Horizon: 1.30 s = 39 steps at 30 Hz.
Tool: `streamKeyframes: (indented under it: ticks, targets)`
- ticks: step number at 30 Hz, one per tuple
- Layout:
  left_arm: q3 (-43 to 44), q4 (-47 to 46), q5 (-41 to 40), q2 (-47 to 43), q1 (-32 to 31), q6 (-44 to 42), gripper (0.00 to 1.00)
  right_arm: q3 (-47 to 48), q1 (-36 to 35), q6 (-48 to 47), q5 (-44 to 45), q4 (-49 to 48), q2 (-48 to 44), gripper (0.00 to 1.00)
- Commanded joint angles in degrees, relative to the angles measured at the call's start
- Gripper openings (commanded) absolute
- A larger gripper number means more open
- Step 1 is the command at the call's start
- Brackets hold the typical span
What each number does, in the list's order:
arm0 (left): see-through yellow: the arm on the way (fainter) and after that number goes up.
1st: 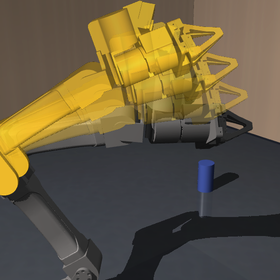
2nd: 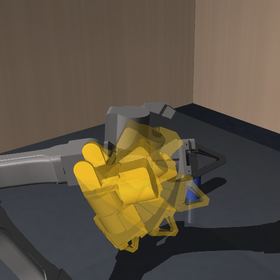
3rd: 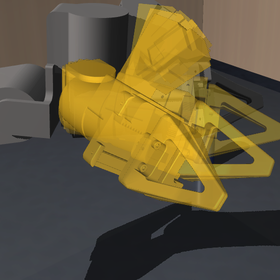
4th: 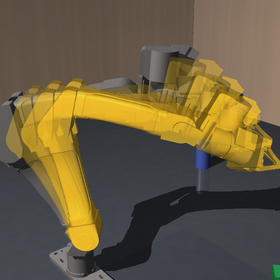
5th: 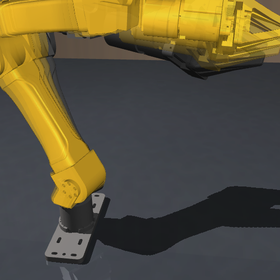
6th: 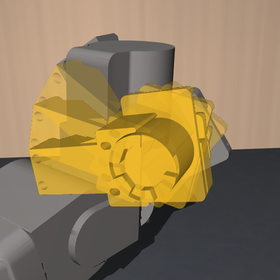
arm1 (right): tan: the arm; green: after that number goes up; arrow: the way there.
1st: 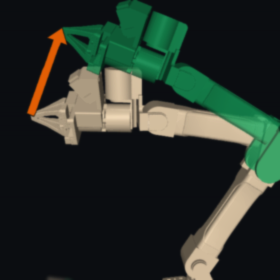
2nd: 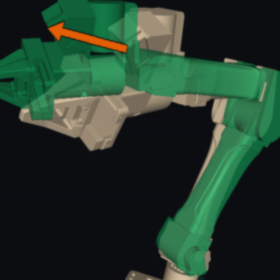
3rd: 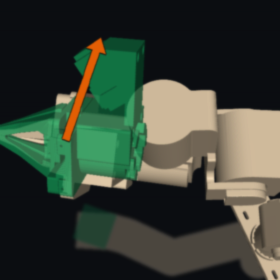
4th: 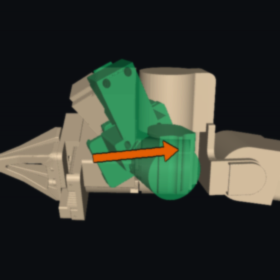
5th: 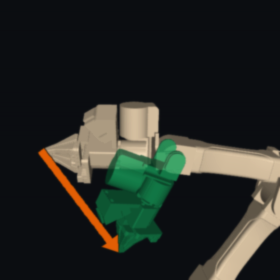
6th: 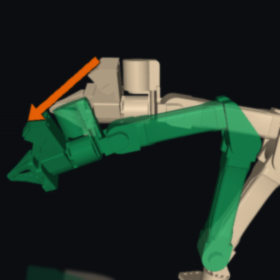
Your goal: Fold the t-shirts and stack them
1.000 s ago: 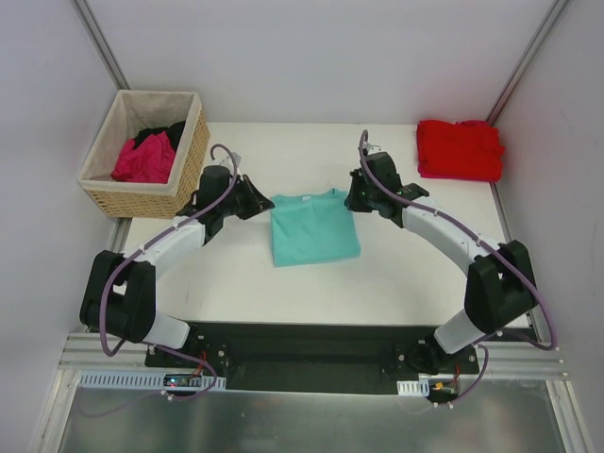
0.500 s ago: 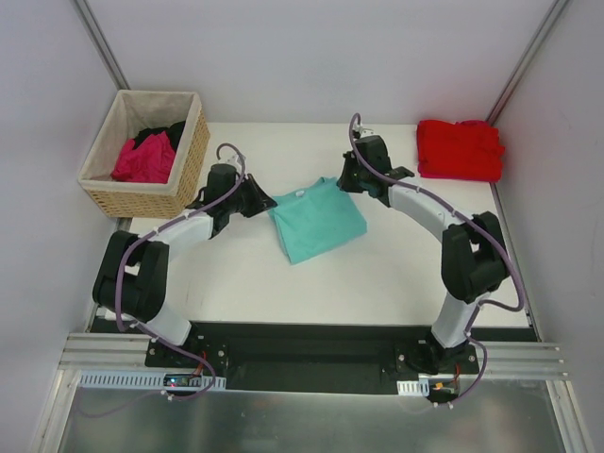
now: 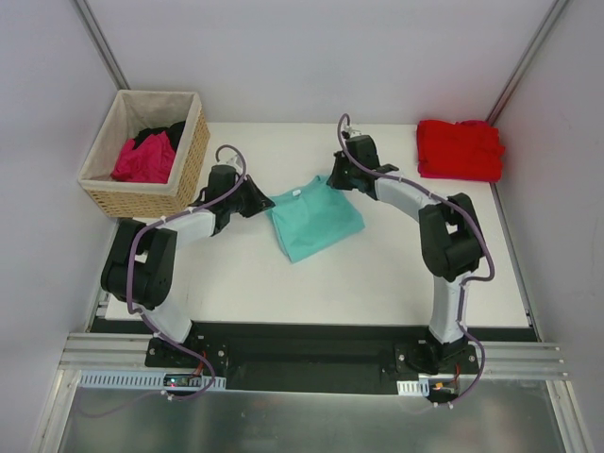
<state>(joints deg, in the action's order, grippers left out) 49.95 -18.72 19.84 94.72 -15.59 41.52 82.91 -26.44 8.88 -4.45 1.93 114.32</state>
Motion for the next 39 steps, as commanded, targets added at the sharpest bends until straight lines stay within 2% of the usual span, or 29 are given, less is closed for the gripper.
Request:
streamKeyframes:
  ticks: [1, 2, 5, 7, 11, 15, 16, 18, 22, 23, 24, 25, 26, 30, 39]
  targets:
    - [1.1, -2.6, 0.0, -1.1, 1.0, -0.6, 0.0, 10.1, 0.4, -0.4, -2.3, -2.2, 3.3, 0.01]
    - [1.0, -2.7, 0.2, -0.9, 1.0, -0.6, 0.0, 11.1, 0.5, -0.4, -3.0, -0.5, 4.4, 0.01]
    - [0.4, -3.3, 0.2, -0.6, 1.0, -0.4, 0.0, 10.4, 0.3, 0.3, -2.8, -4.7, 6.2, 0.01]
    - [0.3, -3.6, 0.4, -0.1, 1.0, -0.2, 0.0, 17.8, 0.5, 0.6, -4.4, 0.9, 9.8, 0.01]
    - [0.1, -3.8, 0.5, 0.3, 1.1, -0.3, 0.0, 19.7, 0.6, 1.8, -5.3, 0.9, 13.2, 0.01]
    - [0.3, -4.0, 0.9, 0.8, 1.2, -0.2, 0.0, 26.7, 0.6, 1.7, -7.2, 7.2, 18.6, 0.01]
    - [0.3, -4.2, 1.1, 1.0, 1.2, -0.1, 0.0, 27.4, 0.5, 1.8, -7.3, 7.6, 18.9, 0.05]
    - [0.3, -4.4, 1.2, 1.1, 1.2, -0.1, 0.0, 27.9, 0.6, 1.8, -7.4, 8.1, 19.4, 0.18]
    - [-0.1, -4.7, 1.3, 0.9, 1.2, -0.2, 0.0, 28.0, 0.5, 1.0, -7.2, 8.4, 19.0, 0.75]
    - [-0.2, -4.7, 1.3, 0.8, 1.2, -0.1, 0.0, 27.8, 0.6, 0.9, -6.5, 8.3, 18.7, 0.83]
    - [-0.4, -4.7, 1.3, 0.7, 1.2, -0.1, 0.0, 27.2, 0.7, 0.5, -6.1, 8.3, 18.0, 0.96]
    - [-0.5, -4.7, 1.2, 0.4, 1.2, -0.1, 0.0, 27.1, 0.6, -0.2, -5.7, 8.3, 17.4, 1.0]
    - [-0.6, -4.7, 1.1, 0.3, 1.2, -0.2, 0.0, 26.9, 0.6, -0.5, -4.8, 8.4, 15.9, 0.97]
    - [-1.2, -3.3, -0.4, -2.0, 1.2, -1.2, 0.0, 24.1, 0.6, -3.3, -1.7, 8.3, 9.7, 0.97]
    - [-6.8, -0.4, -6.6, -15.2, 1.2, -0.1, 0.0, 15.8, 0.6, -7.3, 3.6, 10.3, -3.8, 0.97]
